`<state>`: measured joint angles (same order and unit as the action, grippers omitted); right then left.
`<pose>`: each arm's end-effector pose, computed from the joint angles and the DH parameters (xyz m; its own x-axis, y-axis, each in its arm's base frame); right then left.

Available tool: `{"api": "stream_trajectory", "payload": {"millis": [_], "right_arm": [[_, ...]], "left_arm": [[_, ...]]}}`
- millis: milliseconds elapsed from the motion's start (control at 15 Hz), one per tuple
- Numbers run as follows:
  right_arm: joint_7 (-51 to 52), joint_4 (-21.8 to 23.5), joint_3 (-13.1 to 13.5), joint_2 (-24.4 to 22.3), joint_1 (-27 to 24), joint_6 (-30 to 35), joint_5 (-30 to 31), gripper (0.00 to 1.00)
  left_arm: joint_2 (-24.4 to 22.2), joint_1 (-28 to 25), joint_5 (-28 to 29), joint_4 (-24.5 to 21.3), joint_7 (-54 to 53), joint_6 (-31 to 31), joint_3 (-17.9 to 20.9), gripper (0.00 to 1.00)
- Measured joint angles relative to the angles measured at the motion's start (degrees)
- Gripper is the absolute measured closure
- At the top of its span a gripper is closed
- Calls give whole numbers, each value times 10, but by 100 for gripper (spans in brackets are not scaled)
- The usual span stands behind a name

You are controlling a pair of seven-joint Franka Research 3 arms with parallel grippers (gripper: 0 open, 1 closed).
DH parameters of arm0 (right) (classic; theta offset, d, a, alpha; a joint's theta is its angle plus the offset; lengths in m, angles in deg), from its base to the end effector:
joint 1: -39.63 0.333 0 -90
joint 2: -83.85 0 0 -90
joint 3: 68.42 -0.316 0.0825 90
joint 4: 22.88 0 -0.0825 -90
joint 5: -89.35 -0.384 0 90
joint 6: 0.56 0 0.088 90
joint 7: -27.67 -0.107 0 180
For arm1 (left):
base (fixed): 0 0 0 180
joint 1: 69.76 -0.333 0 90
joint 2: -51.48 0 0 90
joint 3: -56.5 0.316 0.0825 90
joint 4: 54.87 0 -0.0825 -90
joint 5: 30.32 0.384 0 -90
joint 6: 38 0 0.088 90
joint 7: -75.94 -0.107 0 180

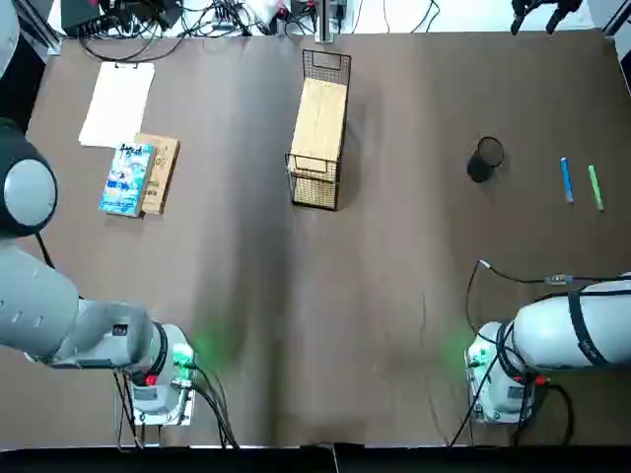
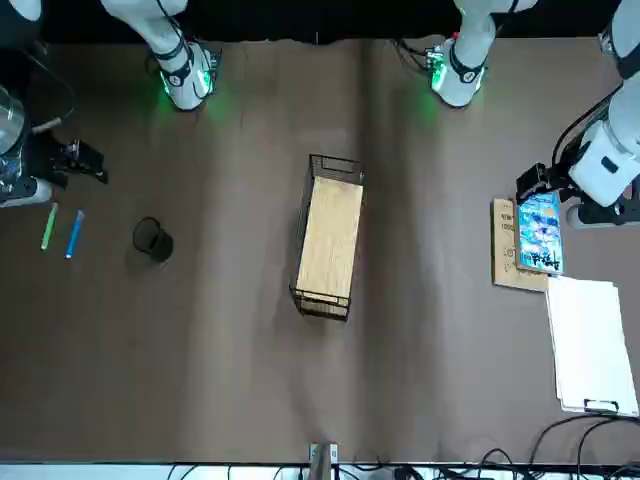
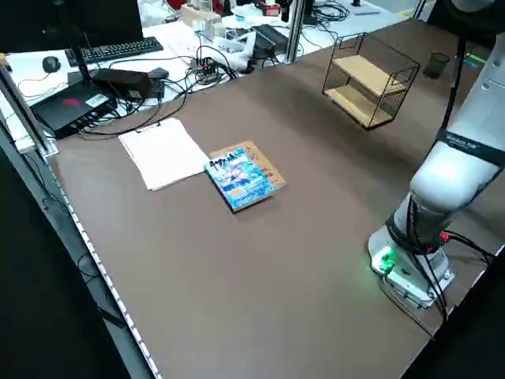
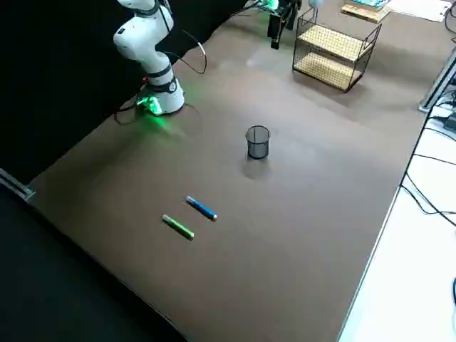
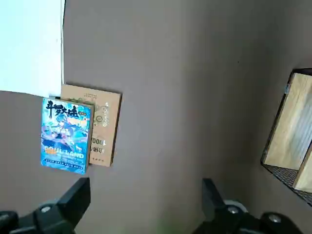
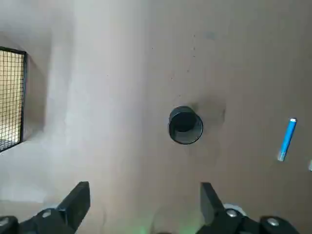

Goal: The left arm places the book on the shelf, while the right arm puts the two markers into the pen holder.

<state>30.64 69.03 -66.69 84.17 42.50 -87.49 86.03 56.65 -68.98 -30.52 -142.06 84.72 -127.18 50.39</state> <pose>0.5487 0.0174 0.6015 0.9932 0.0746 -0.0892 0.0692 -0.9957 -0.0624 0.5756 -0.0671 0.5955 0.9979 0.0330 -0.0563 0.0333 -0.9994 0.0045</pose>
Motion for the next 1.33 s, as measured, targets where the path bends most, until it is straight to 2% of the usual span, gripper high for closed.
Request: {"api": "stream_trajectory", "payload": {"millis": [467,800,867,1067,1133,1333], "right_arm": [[-2,1,7,-2,-11,-3,1,0],[-2,3,7,-2,-16,-3,1,0],[-2,3,7,-2,-16,-3,1,0],[-2,6,7,-2,-34,-2,1,0],[4,10,8,-2,-47,0,1,0],[35,15,8,-2,-59,16,1,0]], "left_arm": [[2,-13,0,0,-1,0,4,0],[18,-184,-61,-5,-109,14,4,0],[18,-184,-61,-5,-109,14,4,0],[54,-296,-183,-8,-147,15,4,0],[92,-356,-264,-14,-154,20,4,0],[168,-426,-371,-17,-191,42,3,0]]}}
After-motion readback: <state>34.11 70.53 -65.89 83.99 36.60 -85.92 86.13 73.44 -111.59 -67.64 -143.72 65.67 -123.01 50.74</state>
